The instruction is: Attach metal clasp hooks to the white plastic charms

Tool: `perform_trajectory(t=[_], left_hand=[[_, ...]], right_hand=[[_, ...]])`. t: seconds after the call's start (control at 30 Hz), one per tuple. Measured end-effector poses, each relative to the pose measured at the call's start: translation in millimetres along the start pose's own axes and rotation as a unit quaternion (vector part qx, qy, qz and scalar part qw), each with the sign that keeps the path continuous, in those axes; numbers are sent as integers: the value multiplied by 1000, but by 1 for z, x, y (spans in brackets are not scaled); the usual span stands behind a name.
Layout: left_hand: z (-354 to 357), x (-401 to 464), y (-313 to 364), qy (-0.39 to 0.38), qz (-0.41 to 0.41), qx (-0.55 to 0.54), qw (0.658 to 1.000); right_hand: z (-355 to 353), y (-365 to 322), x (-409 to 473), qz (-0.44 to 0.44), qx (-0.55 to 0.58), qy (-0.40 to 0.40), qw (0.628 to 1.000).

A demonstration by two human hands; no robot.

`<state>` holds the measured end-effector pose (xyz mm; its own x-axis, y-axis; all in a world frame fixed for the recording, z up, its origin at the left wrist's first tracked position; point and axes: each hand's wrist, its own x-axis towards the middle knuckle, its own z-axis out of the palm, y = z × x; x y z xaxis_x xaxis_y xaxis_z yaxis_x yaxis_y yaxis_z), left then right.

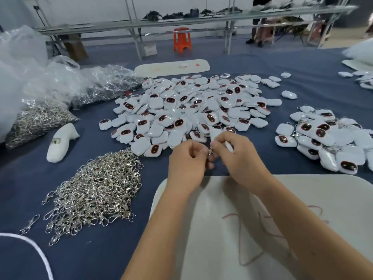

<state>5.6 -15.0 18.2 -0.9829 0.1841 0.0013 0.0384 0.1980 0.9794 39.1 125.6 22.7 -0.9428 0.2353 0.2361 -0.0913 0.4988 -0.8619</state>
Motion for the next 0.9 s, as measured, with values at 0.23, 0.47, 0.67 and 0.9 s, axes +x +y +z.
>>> perform_trajectory(t=[0.23, 0.47, 0.67, 0.9], left_hand=[[41, -1, -7, -74, 99, 10, 992], [41, 5, -14, -41, 106, -2, 994], [42, 3, -15, -30, 109, 8, 994], [46, -3, -17, -35, 207, 106, 972]], right_hand=[[-44, 35, -25, 23, 37, 27, 999], [-44, 42, -22, 57, 143, 62, 986], [-41, 43, -23, 55, 102, 68, 991], [-39, 41, -28, -5, 30, 75, 997]])
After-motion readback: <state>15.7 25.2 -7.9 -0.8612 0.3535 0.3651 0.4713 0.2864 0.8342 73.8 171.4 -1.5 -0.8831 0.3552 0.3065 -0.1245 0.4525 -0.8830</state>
